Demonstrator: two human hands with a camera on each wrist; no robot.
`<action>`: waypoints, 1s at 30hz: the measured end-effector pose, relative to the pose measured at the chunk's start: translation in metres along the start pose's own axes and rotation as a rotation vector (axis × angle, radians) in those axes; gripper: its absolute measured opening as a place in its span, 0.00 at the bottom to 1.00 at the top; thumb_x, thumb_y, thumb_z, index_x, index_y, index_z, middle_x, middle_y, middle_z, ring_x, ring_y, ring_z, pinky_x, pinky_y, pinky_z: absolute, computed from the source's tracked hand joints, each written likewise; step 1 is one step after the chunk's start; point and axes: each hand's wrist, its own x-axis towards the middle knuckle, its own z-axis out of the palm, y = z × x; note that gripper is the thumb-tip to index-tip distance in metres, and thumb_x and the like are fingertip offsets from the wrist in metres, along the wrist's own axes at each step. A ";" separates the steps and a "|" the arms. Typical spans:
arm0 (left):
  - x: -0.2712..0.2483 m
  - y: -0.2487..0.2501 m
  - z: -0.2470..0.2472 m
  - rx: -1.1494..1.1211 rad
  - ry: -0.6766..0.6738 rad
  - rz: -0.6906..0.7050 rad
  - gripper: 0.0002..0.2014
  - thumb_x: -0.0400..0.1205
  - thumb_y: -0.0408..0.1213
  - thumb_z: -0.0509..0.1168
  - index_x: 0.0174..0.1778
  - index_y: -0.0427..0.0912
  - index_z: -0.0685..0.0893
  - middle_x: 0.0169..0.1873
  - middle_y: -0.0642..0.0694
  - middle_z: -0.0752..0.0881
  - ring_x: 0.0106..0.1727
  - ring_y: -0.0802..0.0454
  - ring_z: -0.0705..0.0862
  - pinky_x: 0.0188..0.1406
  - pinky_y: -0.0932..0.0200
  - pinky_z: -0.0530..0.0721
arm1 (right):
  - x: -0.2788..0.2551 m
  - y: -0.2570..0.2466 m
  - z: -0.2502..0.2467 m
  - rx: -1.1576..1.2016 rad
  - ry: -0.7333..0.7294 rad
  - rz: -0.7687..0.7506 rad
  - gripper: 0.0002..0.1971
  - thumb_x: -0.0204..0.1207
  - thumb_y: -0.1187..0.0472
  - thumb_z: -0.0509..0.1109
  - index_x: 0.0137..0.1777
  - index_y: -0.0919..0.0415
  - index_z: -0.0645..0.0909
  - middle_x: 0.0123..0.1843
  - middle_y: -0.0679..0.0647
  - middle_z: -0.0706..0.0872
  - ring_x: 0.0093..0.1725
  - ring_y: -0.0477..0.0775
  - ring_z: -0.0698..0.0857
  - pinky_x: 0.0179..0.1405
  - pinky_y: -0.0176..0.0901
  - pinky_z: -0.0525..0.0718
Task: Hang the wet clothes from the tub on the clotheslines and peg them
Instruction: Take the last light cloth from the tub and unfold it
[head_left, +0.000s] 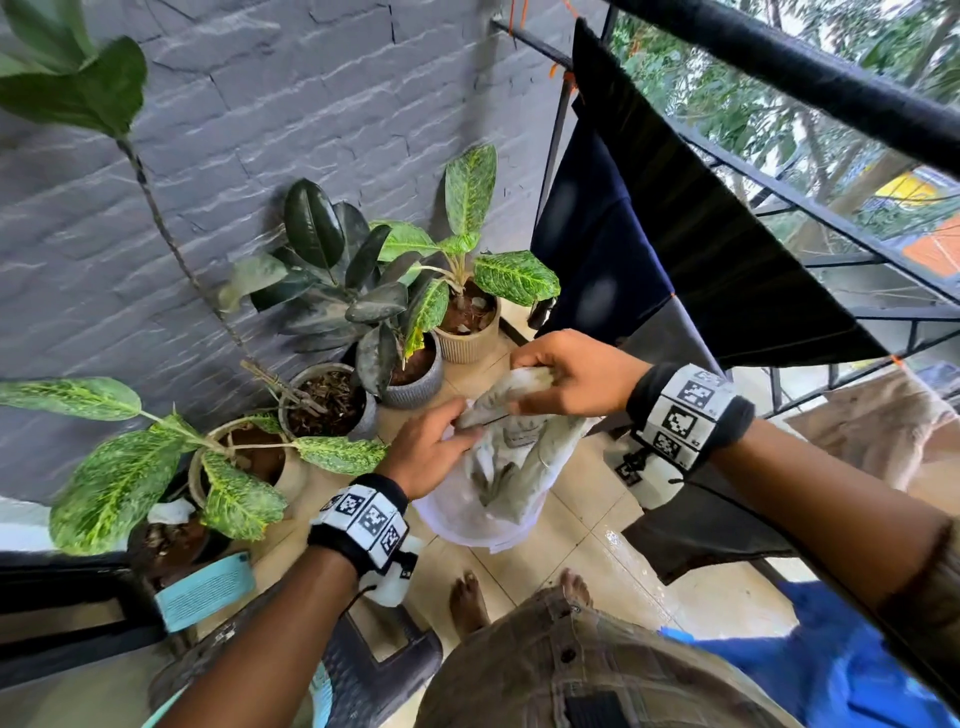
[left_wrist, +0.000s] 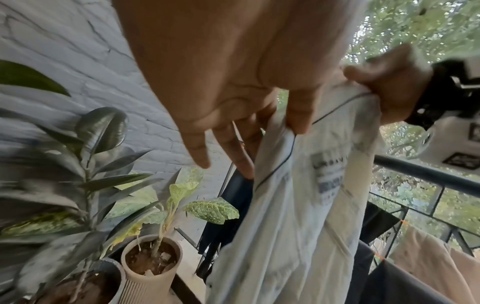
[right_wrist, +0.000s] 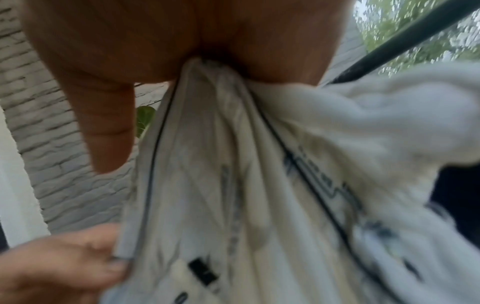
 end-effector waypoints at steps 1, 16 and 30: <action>-0.002 -0.001 -0.002 -0.067 -0.023 -0.018 0.14 0.78 0.50 0.63 0.56 0.52 0.86 0.52 0.56 0.90 0.56 0.53 0.86 0.60 0.48 0.83 | -0.003 0.005 -0.004 -0.042 -0.034 0.038 0.11 0.71 0.47 0.79 0.38 0.47 0.79 0.34 0.43 0.83 0.33 0.44 0.82 0.34 0.41 0.79; -0.018 0.020 -0.030 0.554 -0.258 0.011 0.18 0.76 0.56 0.72 0.58 0.64 0.76 0.48 0.50 0.79 0.53 0.48 0.81 0.52 0.53 0.81 | -0.043 0.061 0.039 -0.376 -0.248 0.373 0.07 0.76 0.57 0.69 0.53 0.49 0.82 0.47 0.48 0.86 0.50 0.58 0.85 0.50 0.47 0.81; -0.039 -0.023 -0.042 0.196 -0.319 -0.092 0.11 0.63 0.51 0.63 0.32 0.49 0.81 0.27 0.58 0.81 0.29 0.64 0.77 0.32 0.58 0.74 | -0.050 0.051 0.032 0.139 -0.052 0.409 0.08 0.61 0.54 0.68 0.24 0.40 0.80 0.22 0.39 0.77 0.26 0.38 0.76 0.30 0.31 0.73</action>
